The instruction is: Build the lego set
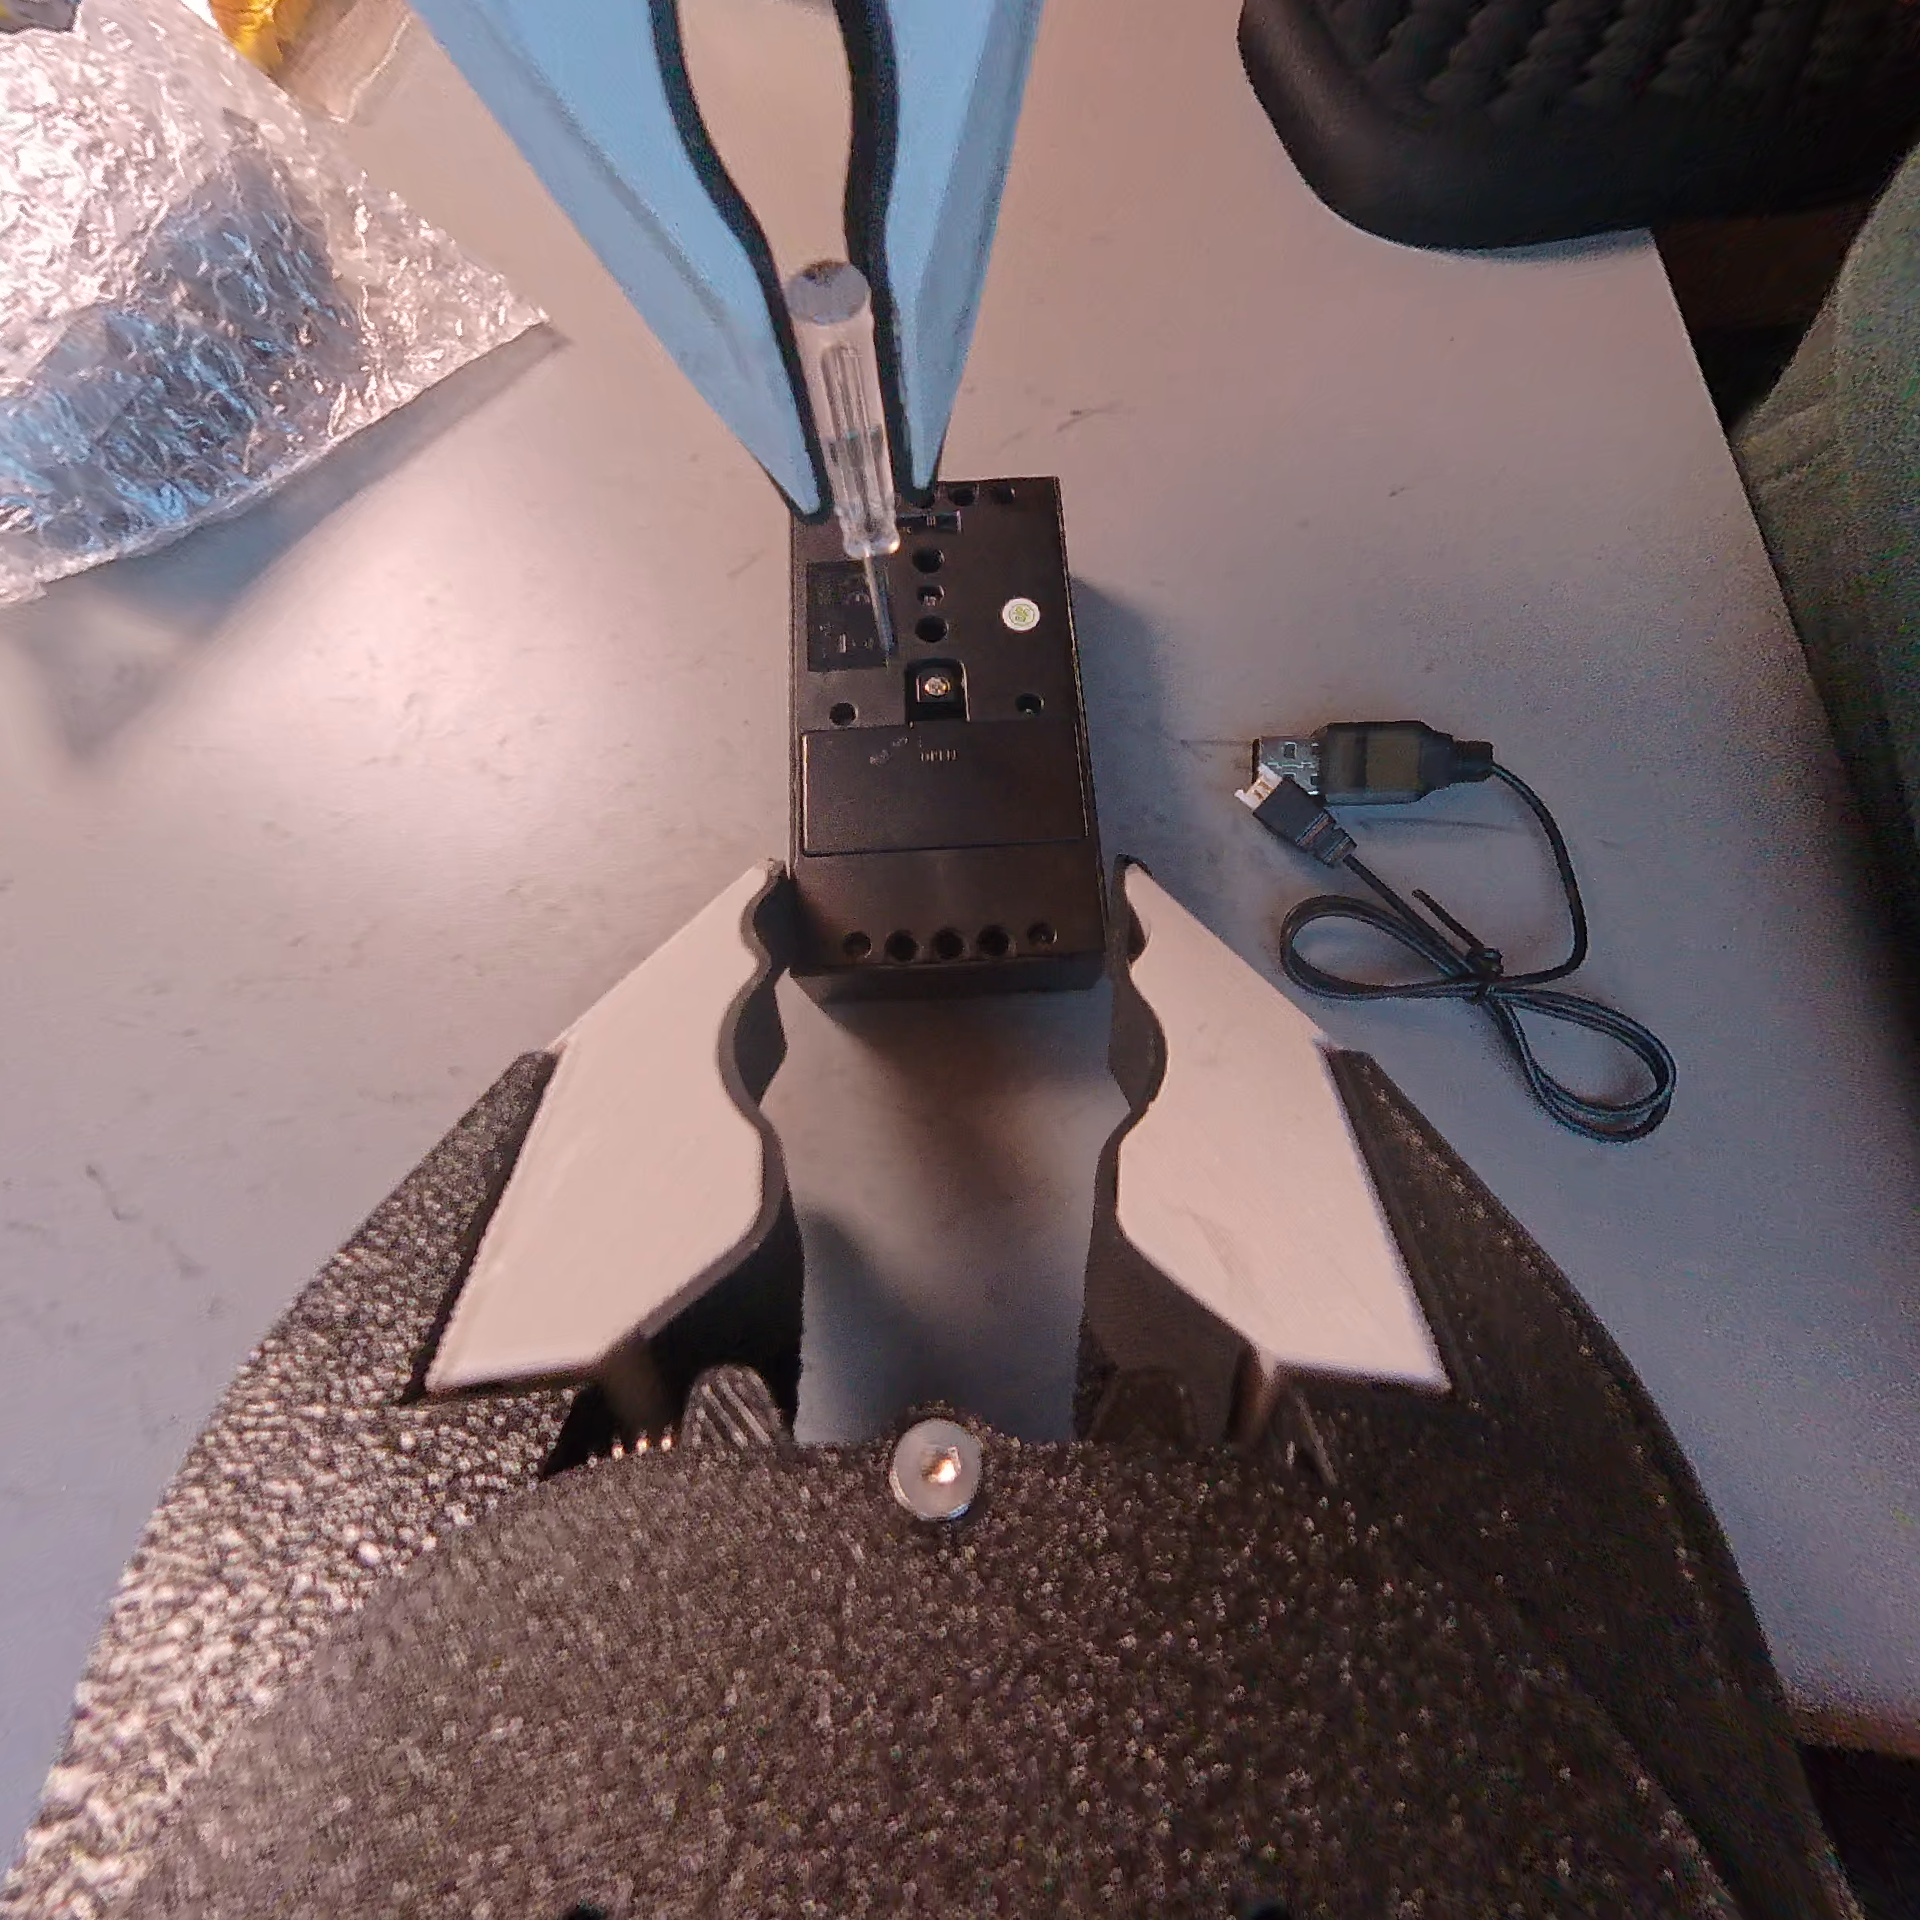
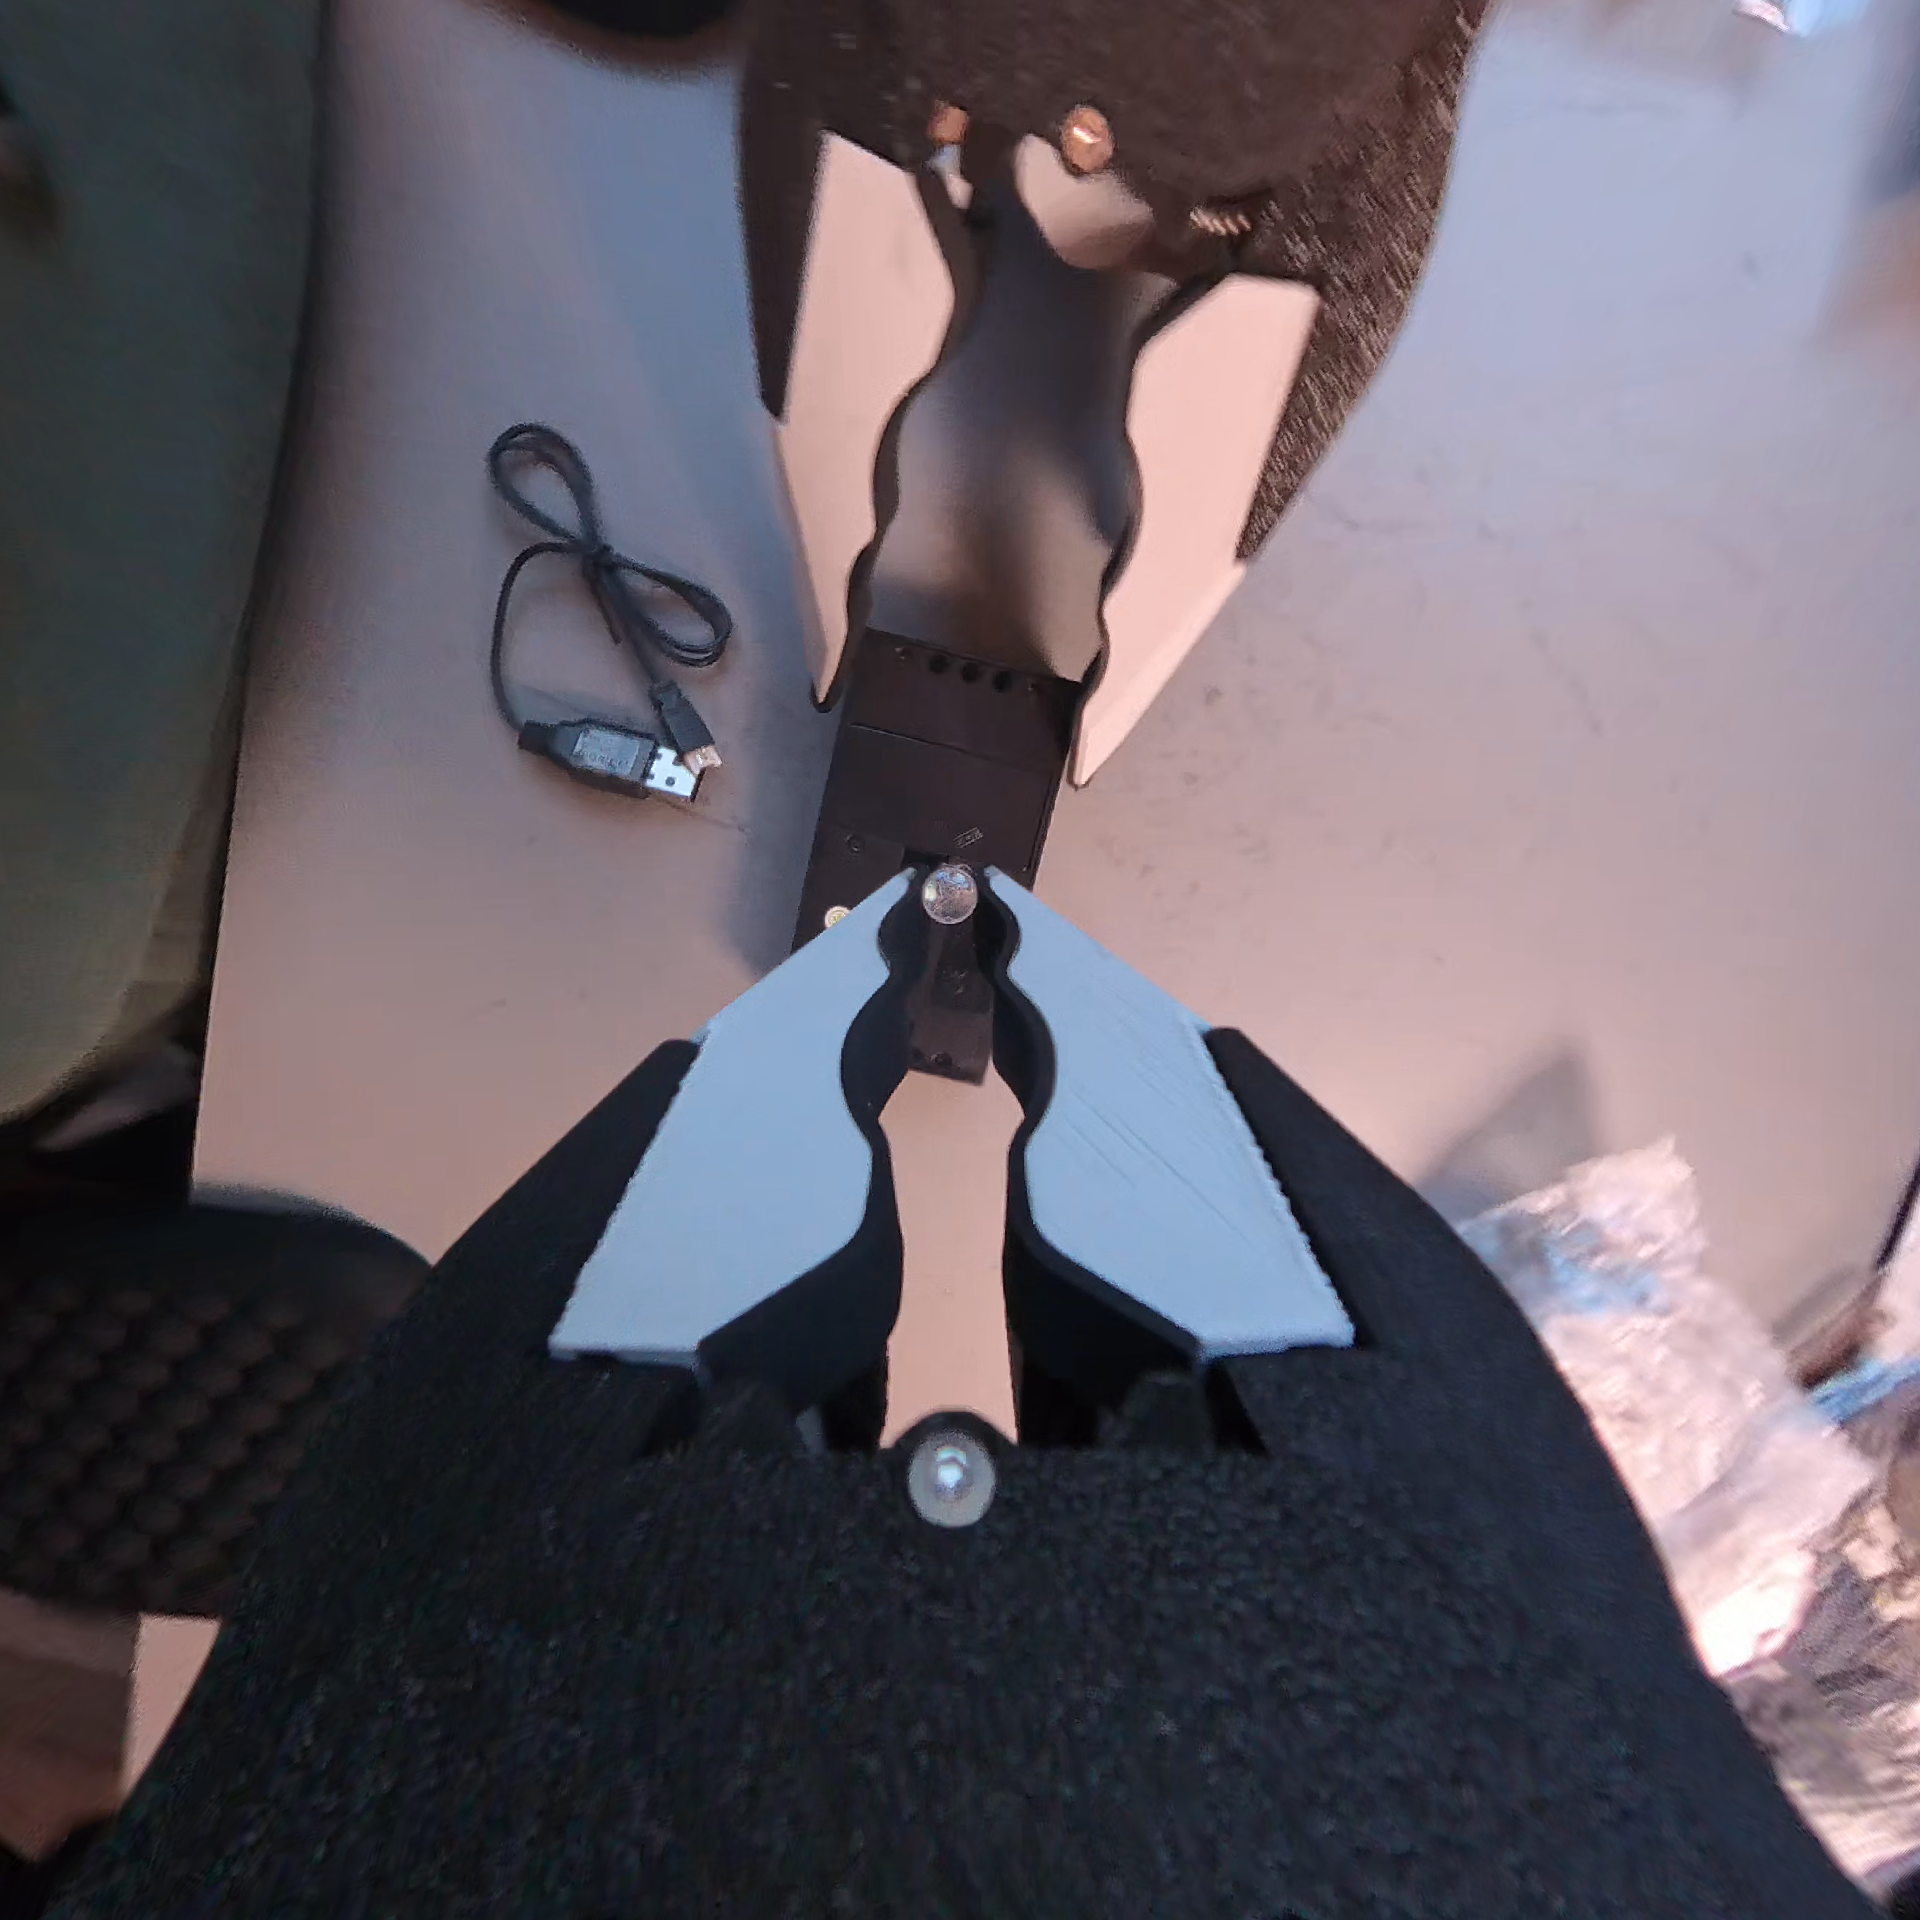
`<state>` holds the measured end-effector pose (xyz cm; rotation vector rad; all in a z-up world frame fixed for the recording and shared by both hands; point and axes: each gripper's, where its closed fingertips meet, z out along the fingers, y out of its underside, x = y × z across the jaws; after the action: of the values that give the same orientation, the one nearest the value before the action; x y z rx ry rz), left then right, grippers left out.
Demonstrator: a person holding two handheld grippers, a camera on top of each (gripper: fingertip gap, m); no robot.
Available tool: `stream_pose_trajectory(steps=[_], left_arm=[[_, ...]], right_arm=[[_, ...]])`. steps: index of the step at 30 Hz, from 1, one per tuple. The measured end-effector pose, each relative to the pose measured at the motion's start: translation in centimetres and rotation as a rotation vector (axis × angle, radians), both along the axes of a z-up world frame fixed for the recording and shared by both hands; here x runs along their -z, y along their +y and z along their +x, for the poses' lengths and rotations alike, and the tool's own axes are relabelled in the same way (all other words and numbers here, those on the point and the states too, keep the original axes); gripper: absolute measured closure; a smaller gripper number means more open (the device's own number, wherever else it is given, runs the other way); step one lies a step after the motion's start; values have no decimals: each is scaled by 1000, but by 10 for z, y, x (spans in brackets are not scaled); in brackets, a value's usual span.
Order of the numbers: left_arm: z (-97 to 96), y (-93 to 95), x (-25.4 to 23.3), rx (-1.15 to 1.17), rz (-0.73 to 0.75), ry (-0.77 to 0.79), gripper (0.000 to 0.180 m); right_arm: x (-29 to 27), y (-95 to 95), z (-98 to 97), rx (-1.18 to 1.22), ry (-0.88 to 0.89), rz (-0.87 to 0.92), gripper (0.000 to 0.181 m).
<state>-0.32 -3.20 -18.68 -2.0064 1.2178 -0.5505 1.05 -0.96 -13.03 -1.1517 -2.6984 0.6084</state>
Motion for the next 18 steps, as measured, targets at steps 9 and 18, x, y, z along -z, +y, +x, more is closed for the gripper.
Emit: stream_pose_trajectory(steps=[9, 18], left_arm=[[2, 6, 0, -222, -12, 19, 119], [3, 7, 0, -276, -19, 22, 119]], right_arm=[[13, 7, 9, 542, 74, -105, 175], [12, 15, 13, 700, 123, -126, 175]])
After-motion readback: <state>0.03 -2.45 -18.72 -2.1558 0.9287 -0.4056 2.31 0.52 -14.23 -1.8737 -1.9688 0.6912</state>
